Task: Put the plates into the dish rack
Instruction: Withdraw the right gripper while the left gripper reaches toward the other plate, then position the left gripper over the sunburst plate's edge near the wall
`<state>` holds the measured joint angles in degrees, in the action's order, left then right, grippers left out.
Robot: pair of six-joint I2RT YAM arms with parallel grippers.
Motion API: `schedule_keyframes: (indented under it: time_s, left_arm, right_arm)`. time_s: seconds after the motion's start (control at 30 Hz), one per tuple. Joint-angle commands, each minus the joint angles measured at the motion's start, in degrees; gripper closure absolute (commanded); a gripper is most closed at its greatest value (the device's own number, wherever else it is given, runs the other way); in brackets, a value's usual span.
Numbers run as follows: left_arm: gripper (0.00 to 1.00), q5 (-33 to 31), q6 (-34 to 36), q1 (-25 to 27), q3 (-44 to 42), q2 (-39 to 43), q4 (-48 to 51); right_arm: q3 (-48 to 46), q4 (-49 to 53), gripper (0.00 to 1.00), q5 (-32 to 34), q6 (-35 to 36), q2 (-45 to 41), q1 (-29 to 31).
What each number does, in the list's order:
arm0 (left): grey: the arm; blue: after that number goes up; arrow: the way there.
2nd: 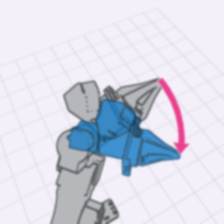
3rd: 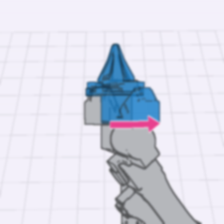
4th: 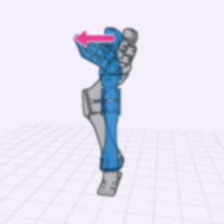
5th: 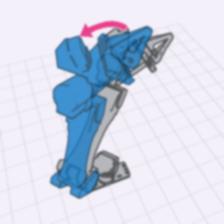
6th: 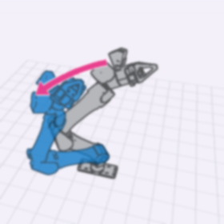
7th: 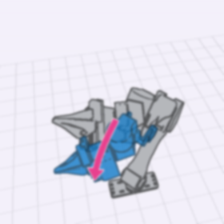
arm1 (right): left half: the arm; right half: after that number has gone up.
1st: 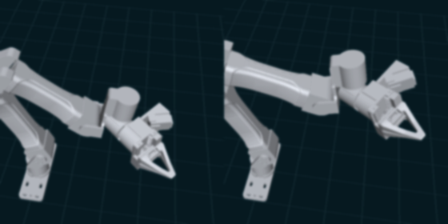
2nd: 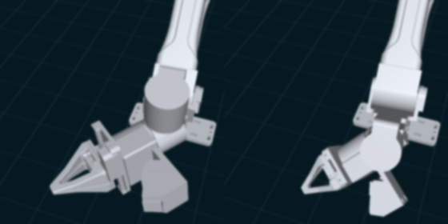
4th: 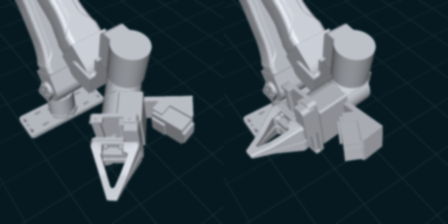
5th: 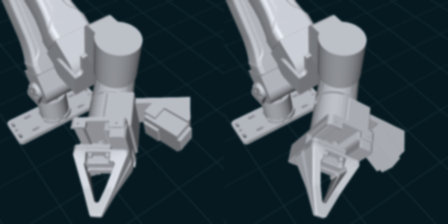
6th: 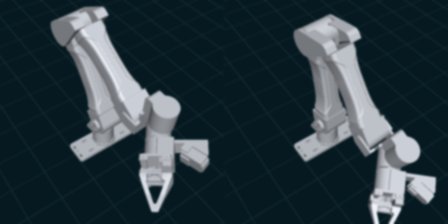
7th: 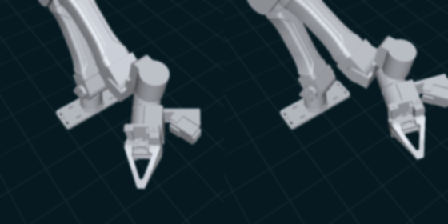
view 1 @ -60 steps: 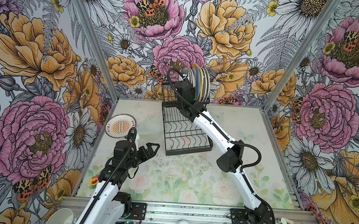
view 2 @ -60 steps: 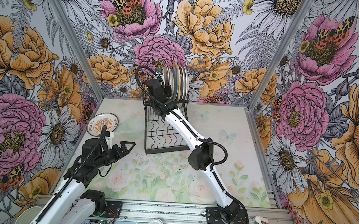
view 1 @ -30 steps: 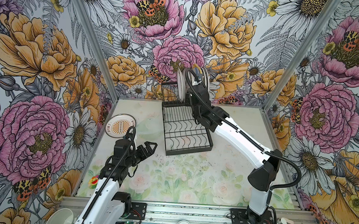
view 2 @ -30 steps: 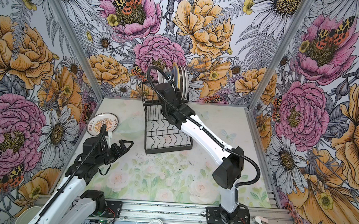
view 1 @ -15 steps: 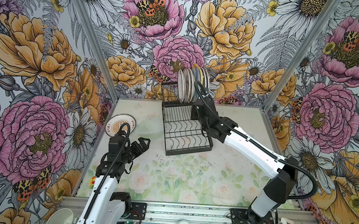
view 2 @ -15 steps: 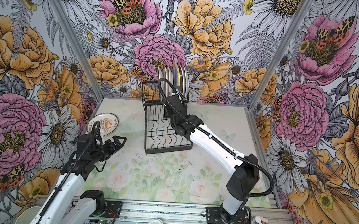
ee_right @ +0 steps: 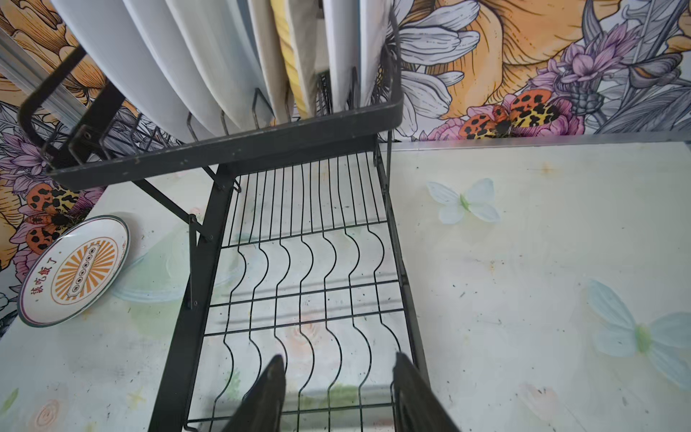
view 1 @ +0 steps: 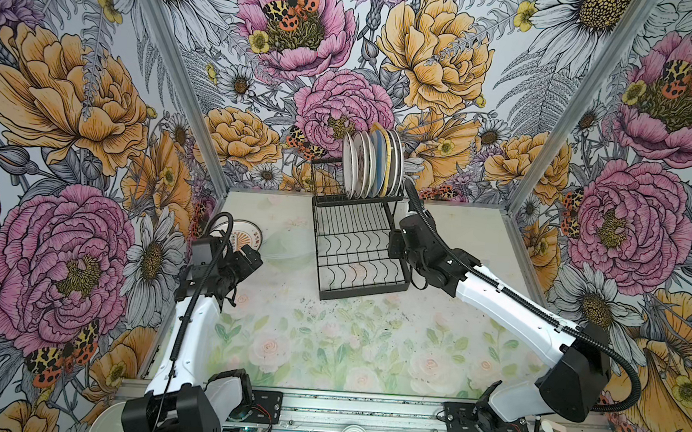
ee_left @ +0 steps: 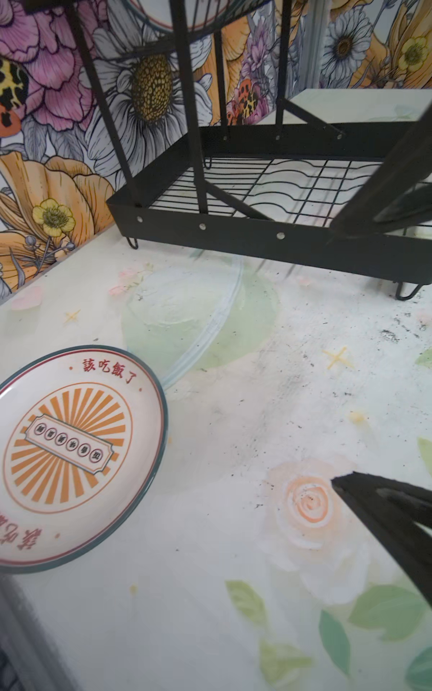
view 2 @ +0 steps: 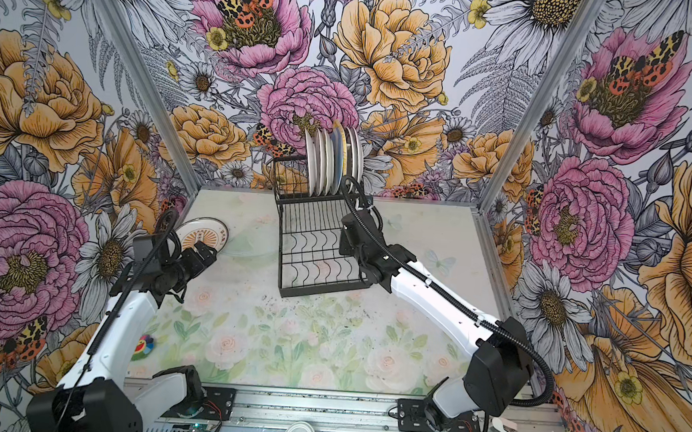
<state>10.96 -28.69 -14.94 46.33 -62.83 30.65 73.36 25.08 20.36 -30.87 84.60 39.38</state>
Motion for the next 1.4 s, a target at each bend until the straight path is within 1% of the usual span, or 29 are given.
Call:
schedule_keyframes:
  time_s: [0.0, 0.03, 0.2, 0.4, 0.53, 0.73, 1.1, 1.37]
  left_arm:
    - [0.03, -3.4, 5.4, -1.8, 5.9, -5.8, -1.8]
    - [0.03, -3.5, 6.2, -2.3, 7.9, -8.2, -2.1]
    - [0.12, -4.3, 10.1, -3.7, 17.9, -20.2, -2.0]
    - [0.21, -5.9, 12.3, -4.1, 29.3, -33.6, -1.8]
    - [0.24, -8.3, 13.4, -4.4, 37.4, -42.6, -1.0]
    - [0.27, -10.7, 14.6, -4.6, 49.4, -53.4, 0.3]
    - [0.30, -11.0, 16.5, -5.6, 68.1, -69.0, 6.3]
    - [0.31, -10.3, 17.8, -5.9, 80.7, -77.9, 11.0]
  right_arm:
    - [-2.0, -0.1, 0.52, -2.9, -2.1, -2.7, -1.0]
    - [-2.6, -0.1, 0.52, -3.2, -2.2, -3.0, -1.3]
    - [-4.8, -0.3, 0.52, -5.2, -2.9, -4.4, -2.8]
    - [-7.7, -1.2, 0.51, -9.0, -3.7, -6.0, -5.1]
    - [-8.3, -1.3, 0.51, -11.6, -3.3, -6.5, -6.5]
    - [-8.3, -1.1, 0.51, -15.2, -3.3, -6.9, -8.0]
    - [-7.8, -1.1, 0.50, -20.0, -4.1, -5.2, -9.3]
    - [-6.2, -0.2, 0.50, -20.8, -4.2, -3.8, -9.7]
